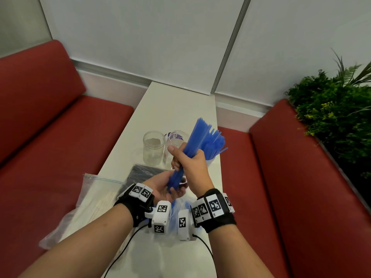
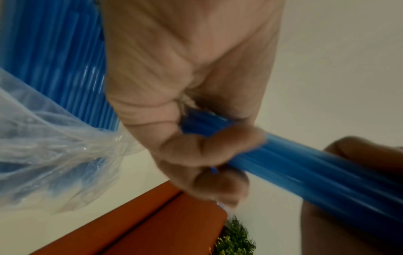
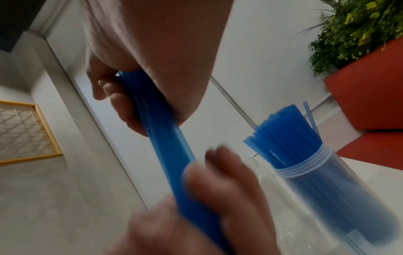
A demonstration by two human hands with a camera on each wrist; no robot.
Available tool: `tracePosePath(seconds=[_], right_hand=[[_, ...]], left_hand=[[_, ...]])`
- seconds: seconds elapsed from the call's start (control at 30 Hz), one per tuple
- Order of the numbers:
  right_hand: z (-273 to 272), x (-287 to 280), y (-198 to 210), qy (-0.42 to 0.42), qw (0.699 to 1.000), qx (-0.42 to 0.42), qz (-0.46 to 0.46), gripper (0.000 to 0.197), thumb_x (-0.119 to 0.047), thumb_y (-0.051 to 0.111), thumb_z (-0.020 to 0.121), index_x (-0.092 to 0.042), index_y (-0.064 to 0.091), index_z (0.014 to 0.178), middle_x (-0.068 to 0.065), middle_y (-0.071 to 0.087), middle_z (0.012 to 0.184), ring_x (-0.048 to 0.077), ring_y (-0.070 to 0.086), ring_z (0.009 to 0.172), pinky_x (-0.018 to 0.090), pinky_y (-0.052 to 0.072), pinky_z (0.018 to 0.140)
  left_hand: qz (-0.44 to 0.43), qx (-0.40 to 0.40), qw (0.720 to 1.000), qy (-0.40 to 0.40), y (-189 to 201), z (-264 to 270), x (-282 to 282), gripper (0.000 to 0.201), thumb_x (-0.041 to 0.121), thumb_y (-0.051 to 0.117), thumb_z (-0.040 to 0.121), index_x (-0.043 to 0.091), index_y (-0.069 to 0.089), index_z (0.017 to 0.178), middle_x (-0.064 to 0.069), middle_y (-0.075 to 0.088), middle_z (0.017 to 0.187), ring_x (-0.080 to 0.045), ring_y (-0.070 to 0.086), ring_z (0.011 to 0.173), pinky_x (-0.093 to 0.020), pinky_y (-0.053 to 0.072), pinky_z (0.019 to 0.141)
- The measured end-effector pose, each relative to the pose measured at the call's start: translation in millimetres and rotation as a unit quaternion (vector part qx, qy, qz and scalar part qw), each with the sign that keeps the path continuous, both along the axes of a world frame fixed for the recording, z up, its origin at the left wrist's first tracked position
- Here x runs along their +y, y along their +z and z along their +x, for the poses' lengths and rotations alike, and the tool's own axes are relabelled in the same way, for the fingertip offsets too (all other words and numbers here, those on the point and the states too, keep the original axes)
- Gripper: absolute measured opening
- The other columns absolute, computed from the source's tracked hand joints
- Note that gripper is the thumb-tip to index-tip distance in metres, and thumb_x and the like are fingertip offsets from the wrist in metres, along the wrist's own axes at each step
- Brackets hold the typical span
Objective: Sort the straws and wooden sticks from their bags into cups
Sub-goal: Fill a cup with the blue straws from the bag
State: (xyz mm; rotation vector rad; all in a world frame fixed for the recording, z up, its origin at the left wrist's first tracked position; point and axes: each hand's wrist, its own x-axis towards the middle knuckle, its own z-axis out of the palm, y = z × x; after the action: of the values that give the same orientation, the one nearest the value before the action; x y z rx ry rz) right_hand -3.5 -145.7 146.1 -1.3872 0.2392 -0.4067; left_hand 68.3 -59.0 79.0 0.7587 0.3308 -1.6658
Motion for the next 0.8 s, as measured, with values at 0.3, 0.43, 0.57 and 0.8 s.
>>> tracePosePath(seconds=[0.3,0.43,0.57,0.8], right_hand=[[12.3,-18.3,14.7,0.002,0.999,-0.036,-0.025,0.036,-0.029,0.079,0.091,-0.022,0.055,0.065,0.002,0.045,0.055,0.019,0.044,0.051,0.029,0.044,0.058],[14.4,-19.9,3.9,0.014,1.000,-0.021,-0.001,0.041,-0.023,0.077,0.093,-0.026,0.051,0.061,-0.003,0.041,0.054,0.017,0.038,0.050,0.027,0.039,0.055],[17.7,-26.0,3.4,0.030,0.999,-0.007,-0.044,0.031,-0.023,0.076,0.092,-0.018,0.058,0.067,0.005,0.053,0.059,0.019,0.050,0.057,0.031,0.049,0.065],[27.8,-26.4,-7.4,0.026,0.999,0.017,-0.032,0.042,-0.031,0.076,0.094,-0.024,0.051,0.061,-0.001,0.048,0.054,0.021,0.049,0.053,0.037,0.050,0.069]], left_hand=[[-0.021,-0.004,0.999,-0.039,-16.4,13.3,-10.0,0.024,0.022,0.067,0.082,0.007,0.060,0.065,-0.004,0.054,0.058,-0.009,0.046,0.033,-0.015,0.028,0.024],[-0.029,0.037,0.998,-0.035,-22.7,19.1,-12.5,0.024,0.018,0.065,0.083,0.007,0.054,0.065,-0.008,0.058,0.064,-0.010,0.042,0.028,-0.013,0.021,0.024],[-0.008,0.042,0.998,-0.037,-32.9,25.5,-9.6,0.030,0.022,0.060,0.090,0.005,0.057,0.066,-0.006,0.059,0.058,-0.010,0.044,0.029,-0.013,0.022,0.025],[0.044,0.040,0.997,-0.047,-45.3,33.7,-7.2,0.041,0.026,0.058,0.092,0.000,0.060,0.060,-0.008,0.055,0.049,-0.011,0.042,0.027,-0.014,0.020,0.024]])
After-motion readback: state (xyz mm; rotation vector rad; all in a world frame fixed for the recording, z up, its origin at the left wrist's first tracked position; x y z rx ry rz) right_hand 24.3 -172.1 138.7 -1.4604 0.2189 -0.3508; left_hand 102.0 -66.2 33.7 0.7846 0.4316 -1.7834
